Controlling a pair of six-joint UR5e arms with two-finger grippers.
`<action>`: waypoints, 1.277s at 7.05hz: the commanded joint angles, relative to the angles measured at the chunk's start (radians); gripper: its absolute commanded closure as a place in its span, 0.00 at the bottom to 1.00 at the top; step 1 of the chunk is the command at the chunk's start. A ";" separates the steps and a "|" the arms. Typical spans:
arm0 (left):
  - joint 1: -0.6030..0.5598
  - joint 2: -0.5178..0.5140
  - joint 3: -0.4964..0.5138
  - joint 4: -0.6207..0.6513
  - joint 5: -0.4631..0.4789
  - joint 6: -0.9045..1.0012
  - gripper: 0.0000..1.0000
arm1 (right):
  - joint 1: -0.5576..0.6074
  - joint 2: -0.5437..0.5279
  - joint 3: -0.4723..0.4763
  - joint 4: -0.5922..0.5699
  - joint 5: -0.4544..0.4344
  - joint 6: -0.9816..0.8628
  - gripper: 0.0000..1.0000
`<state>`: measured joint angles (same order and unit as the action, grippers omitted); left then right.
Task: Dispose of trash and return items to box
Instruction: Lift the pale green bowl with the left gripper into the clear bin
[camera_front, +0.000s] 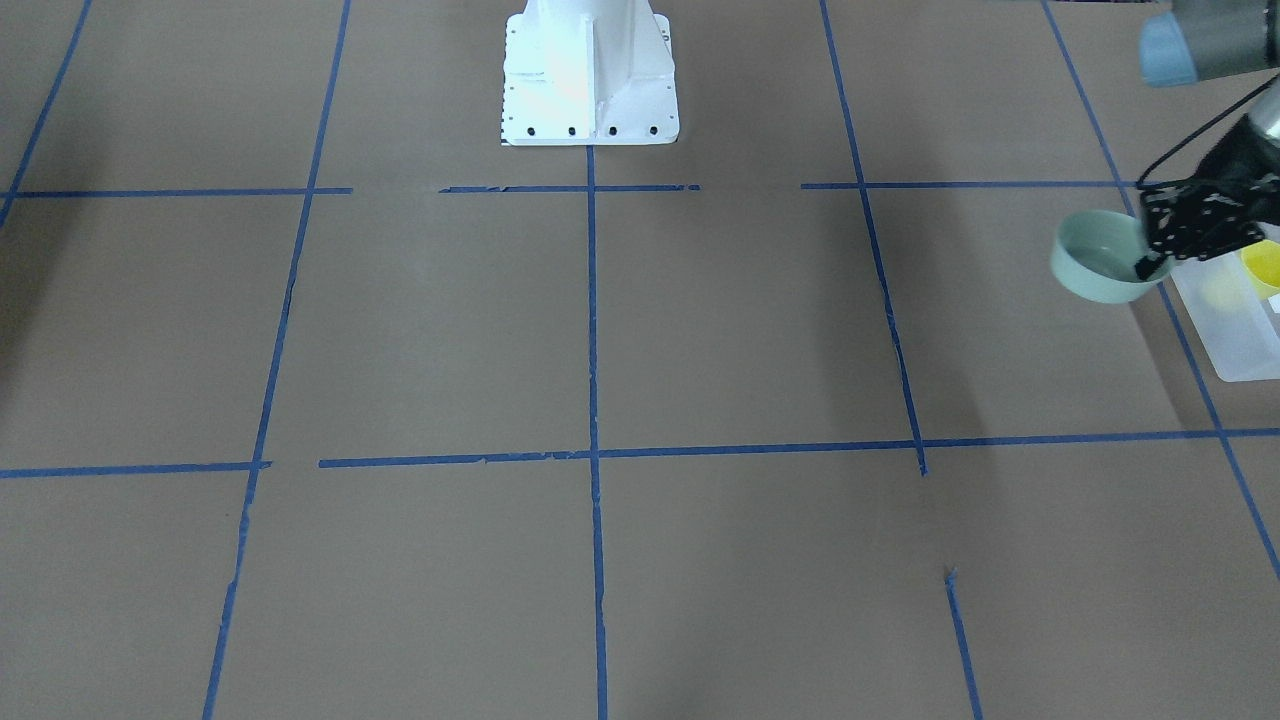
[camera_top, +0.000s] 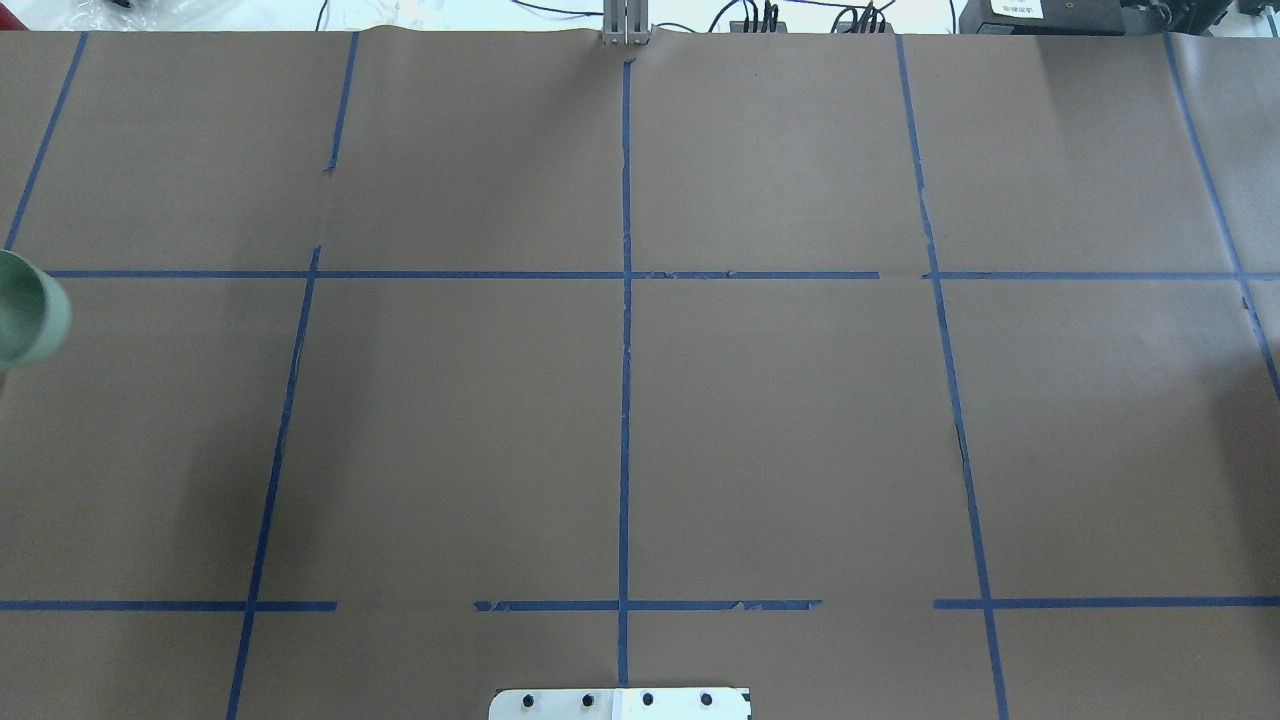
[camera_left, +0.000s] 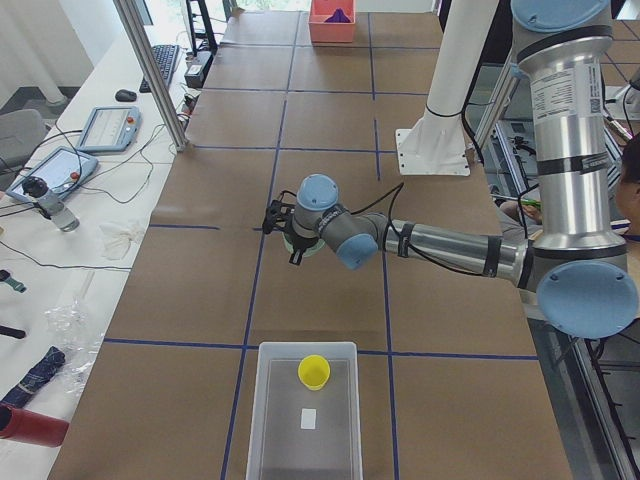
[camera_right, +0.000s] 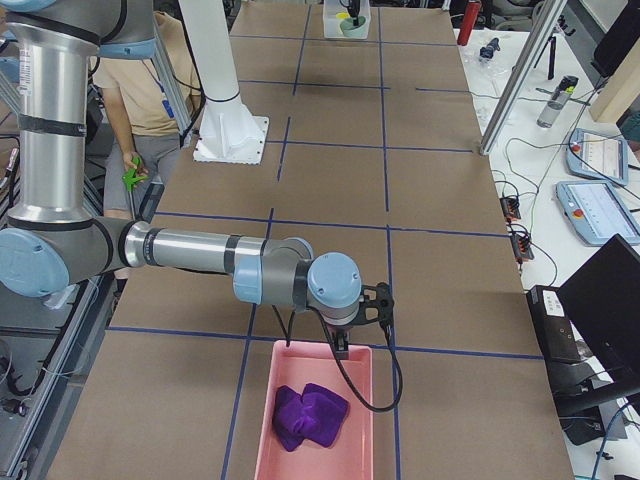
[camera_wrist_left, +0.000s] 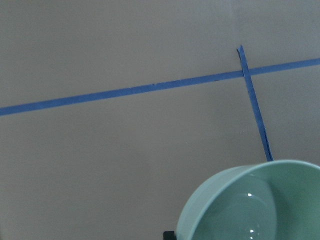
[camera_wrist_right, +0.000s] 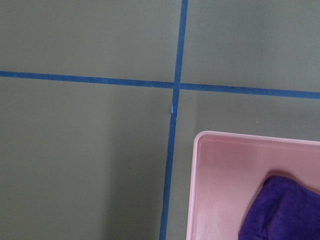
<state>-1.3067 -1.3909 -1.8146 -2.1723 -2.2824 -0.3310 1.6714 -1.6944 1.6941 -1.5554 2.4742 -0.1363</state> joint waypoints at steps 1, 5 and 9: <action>-0.304 -0.005 0.195 0.058 -0.006 0.502 1.00 | -0.031 0.001 0.035 0.000 -0.003 0.047 0.00; -0.416 -0.172 0.611 0.060 0.135 0.800 1.00 | -0.082 0.001 0.033 0.005 -0.003 0.096 0.00; -0.462 -0.183 0.776 0.058 0.025 0.802 1.00 | -0.102 0.001 0.018 0.006 -0.006 0.096 0.00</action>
<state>-1.7695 -1.5653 -1.0846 -2.1136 -2.2032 0.4932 1.5745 -1.6935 1.7146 -1.5499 2.4684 -0.0403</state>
